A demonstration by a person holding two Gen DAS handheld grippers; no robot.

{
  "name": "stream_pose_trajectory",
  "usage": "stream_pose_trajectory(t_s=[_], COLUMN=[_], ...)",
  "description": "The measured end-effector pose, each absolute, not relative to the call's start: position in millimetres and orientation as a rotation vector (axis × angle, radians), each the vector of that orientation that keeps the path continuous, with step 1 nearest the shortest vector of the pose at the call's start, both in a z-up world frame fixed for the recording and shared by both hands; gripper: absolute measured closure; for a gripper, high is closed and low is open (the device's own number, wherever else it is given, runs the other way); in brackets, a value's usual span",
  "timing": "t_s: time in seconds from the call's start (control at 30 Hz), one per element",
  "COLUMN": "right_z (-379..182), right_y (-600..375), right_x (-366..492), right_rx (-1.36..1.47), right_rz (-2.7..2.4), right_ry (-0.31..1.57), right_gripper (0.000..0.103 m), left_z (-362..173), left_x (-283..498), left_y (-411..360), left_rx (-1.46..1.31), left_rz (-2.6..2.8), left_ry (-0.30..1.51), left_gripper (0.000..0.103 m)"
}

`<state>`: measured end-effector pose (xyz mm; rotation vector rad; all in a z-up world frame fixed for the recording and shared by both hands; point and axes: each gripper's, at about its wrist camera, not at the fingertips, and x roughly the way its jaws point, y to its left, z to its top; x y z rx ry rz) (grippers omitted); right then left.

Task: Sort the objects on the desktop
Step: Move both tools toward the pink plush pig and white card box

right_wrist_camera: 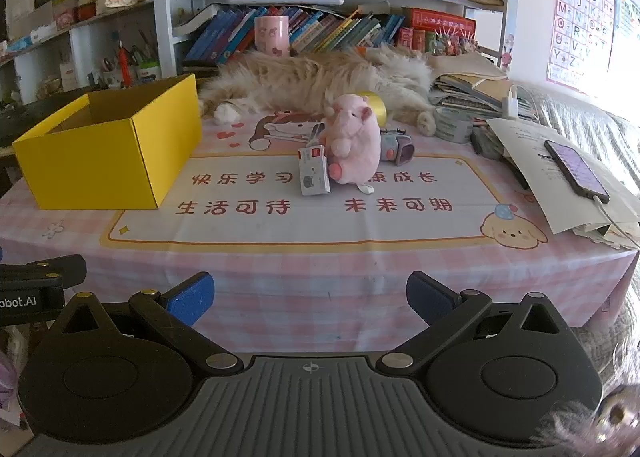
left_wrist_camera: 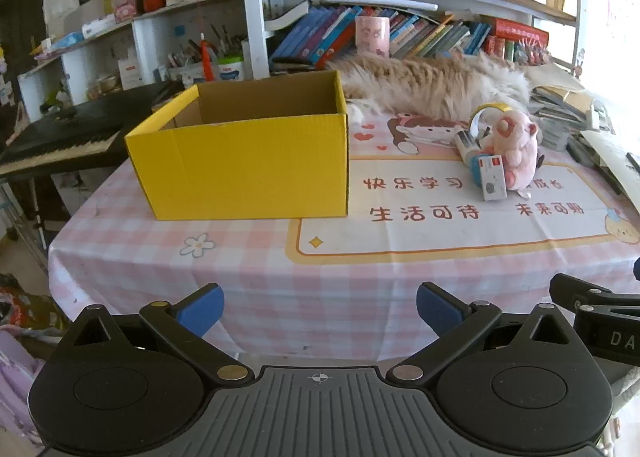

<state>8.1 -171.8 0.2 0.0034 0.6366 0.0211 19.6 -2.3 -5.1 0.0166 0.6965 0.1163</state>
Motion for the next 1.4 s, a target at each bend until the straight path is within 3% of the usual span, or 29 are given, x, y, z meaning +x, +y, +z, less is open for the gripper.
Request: stream_pose_trajectory(t_s=[1.4], right_z=[7.5], right_y=[-159.0], right_x=[6.5], right_rx=[0.027], right_rz=[0.056], right_ry=[0.615], right_gripper=[0.000], left_z=[-5.0], left_x=[20.2], left_y=[14.2], left_rx=[-0.002], left_rz=[0.059], left_ry=[0.688], left_gripper=[0.000])
